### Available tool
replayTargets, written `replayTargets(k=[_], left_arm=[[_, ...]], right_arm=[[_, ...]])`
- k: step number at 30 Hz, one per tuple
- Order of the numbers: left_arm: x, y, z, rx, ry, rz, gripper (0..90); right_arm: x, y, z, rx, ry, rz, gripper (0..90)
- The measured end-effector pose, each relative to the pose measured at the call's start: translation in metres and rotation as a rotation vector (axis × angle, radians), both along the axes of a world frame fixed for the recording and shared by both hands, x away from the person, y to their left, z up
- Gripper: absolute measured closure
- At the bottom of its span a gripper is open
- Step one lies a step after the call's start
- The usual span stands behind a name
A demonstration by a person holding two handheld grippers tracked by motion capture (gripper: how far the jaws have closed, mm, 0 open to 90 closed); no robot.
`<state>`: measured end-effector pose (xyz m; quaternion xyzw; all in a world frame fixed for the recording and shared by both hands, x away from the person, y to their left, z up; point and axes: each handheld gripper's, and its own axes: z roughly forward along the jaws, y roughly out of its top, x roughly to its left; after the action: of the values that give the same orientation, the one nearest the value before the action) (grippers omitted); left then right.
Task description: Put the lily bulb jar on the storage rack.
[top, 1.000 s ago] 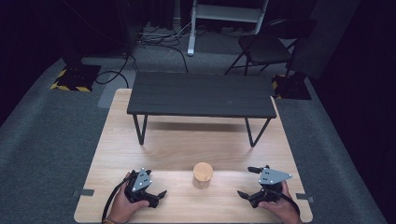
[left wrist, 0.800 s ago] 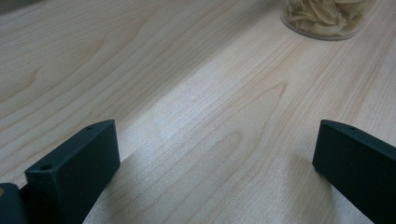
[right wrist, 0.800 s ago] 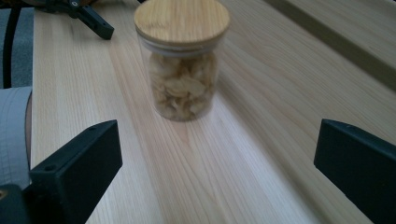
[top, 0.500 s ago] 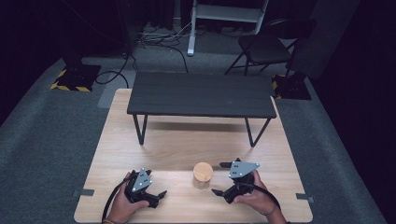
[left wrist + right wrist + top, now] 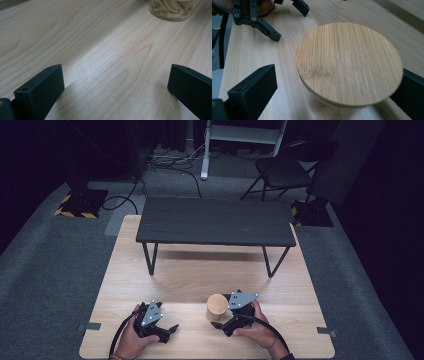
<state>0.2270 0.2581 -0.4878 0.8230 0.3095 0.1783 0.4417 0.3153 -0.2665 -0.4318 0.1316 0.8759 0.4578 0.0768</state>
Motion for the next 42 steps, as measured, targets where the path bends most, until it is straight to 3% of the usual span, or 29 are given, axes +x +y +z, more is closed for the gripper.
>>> replayTargets(k=[5,9,14,17,24,27,32,35,42], left_arm=[[0.0,0.0,0.0,-0.001,0.0,0.0,0.6],[0.0,0.0,0.0,0.0,-0.001,-0.001,0.6],[0.0,0.0,0.0,-0.001,0.0,0.0,0.6],[0.0,0.0,0.0,0.0,0.0,-0.001,0.6],[0.0,0.0,0.0,0.0,0.0,-0.001,0.6],[0.0,0.0,0.0,0.0,0.0,-0.001,0.6],[0.0,0.0,0.0,0.0,0.0,-0.002,0.6],[0.0,0.0,0.0,0.0,0.0,-0.002,0.6],[0.001,0.0,0.0,-0.001,0.002,-0.002,0.6]], right_arm=[[0.001,0.006,-0.008,0.014,0.002,-0.002,1.5],[-0.003,0.012,-0.014,0.01,-0.022,-0.017,5.2],[-0.007,0.01,-0.023,0.053,-0.048,-0.036,18.8],[-0.01,0.013,-0.025,0.043,-0.068,-0.057,23.9],[-0.009,0.014,-0.022,0.042,-0.043,-0.076,25.0],[-0.012,0.013,-0.016,0.024,-0.049,-0.086,25.1],[-0.019,0.002,0.004,0.06,-0.078,-0.145,25.1],[-0.018,-0.008,0.022,0.085,-0.088,-0.184,25.1],[-0.014,-0.014,0.075,0.075,-0.141,-0.244,25.1]])
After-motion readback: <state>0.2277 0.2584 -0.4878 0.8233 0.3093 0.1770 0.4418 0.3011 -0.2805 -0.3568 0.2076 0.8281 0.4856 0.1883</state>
